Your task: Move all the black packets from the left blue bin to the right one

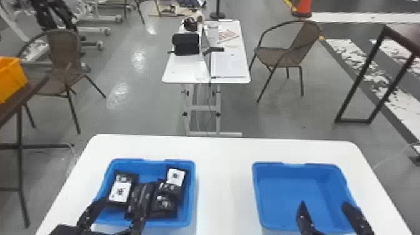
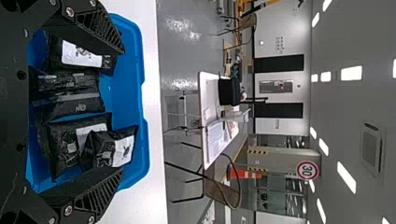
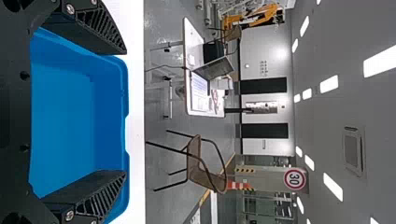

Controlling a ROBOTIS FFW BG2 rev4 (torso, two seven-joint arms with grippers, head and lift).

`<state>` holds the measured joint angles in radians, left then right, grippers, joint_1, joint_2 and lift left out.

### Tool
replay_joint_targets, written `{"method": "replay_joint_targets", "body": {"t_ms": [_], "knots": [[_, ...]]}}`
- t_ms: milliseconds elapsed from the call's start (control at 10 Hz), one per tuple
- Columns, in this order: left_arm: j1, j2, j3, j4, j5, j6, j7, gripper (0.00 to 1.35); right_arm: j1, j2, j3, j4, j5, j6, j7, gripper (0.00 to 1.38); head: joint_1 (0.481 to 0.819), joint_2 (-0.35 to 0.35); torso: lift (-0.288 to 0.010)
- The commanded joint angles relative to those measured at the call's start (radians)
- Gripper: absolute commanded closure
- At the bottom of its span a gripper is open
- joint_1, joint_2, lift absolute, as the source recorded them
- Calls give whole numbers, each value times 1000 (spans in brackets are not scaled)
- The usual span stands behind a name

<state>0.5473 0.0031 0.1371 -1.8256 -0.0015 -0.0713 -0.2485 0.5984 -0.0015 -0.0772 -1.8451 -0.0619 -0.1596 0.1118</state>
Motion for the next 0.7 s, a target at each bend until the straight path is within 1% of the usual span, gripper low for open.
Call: {"method": "replay_joint_targets", "body": {"t_ms": [0,600], "knots": [[0,-6,-1,2,2,1,0,148,1,2,10,0,-6,2,-1,107,695,4,0],[-1,-6,-2,11,9,1,0,148,3,2,14,1,-15,12,0,119,695,14,0]]}}
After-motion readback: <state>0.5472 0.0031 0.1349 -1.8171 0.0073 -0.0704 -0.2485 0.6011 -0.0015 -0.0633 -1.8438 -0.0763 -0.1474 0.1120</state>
